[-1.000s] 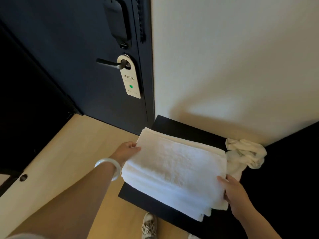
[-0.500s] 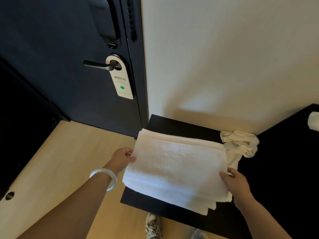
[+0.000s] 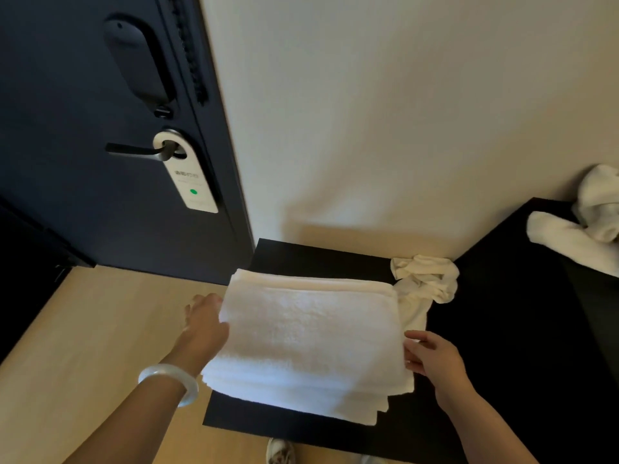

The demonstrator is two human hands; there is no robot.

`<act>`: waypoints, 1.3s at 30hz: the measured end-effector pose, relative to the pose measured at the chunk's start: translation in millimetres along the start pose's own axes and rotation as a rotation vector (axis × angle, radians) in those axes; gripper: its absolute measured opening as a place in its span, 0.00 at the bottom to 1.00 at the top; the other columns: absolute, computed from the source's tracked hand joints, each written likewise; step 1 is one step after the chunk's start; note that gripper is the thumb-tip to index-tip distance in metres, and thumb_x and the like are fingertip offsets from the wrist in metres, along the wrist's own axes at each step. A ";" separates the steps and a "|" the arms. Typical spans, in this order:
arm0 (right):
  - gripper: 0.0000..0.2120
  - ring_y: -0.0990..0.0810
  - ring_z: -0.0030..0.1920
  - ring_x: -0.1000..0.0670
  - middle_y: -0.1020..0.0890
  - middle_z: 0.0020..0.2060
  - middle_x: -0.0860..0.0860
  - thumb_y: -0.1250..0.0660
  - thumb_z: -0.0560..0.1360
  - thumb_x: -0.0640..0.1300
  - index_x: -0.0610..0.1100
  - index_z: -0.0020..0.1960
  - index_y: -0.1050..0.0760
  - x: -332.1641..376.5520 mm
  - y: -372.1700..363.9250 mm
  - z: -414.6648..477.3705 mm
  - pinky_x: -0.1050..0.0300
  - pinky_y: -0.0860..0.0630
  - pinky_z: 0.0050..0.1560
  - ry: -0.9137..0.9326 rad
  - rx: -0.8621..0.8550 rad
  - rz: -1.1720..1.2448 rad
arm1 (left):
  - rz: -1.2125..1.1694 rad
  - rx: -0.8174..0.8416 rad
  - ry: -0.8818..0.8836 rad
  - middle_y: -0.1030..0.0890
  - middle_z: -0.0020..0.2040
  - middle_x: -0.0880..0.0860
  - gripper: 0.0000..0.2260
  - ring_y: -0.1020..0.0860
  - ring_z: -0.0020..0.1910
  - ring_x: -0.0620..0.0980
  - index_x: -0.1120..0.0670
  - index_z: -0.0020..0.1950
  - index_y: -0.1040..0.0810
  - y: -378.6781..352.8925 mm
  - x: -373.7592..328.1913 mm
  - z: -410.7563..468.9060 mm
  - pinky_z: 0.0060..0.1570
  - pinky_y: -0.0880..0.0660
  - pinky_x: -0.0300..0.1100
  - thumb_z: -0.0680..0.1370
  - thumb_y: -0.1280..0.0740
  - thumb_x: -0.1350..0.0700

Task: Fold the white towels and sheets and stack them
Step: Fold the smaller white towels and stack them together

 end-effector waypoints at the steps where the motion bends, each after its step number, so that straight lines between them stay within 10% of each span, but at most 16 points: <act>1: 0.07 0.18 0.47 0.47 0.17 0.46 0.46 0.34 0.79 0.36 0.44 0.55 0.21 1.2 7.7 1.4 0.50 0.18 0.49 -0.003 -0.016 0.014 | 0.010 -0.018 -0.005 0.30 0.65 0.56 0.18 0.31 0.60 0.54 0.54 0.67 0.29 -0.9 -8.3 -4.6 0.61 0.27 0.52 0.78 0.32 0.60; 21: 0.09 0.18 0.51 0.54 0.18 0.51 0.51 0.31 0.77 0.38 0.49 0.55 0.20 89.4 340.5 88.8 0.63 0.20 0.45 0.376 0.086 0.191 | -0.180 0.163 -0.674 0.32 0.62 0.44 0.15 0.30 0.60 0.41 0.49 0.66 0.29 -194.2 -459.2 -175.5 0.58 0.34 0.33 0.79 0.34 0.56; 39: 0.30 0.22 0.57 0.49 0.27 0.59 0.53 0.28 0.75 0.45 0.49 0.74 0.36 112.8 420.0 156.6 0.52 0.22 0.56 0.241 -0.077 -0.025 | -0.400 0.293 -0.600 0.38 0.75 0.54 0.35 0.33 0.71 0.52 0.52 0.79 0.50 -218.5 -623.1 -184.7 0.64 0.32 0.40 0.78 0.33 0.57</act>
Point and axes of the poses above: each hand's wrist, its own z-axis towards the middle knuckle, its own y-axis out of the back of the hand, x = y × z, the point moved 5 cm from there along z, towards the middle knuckle
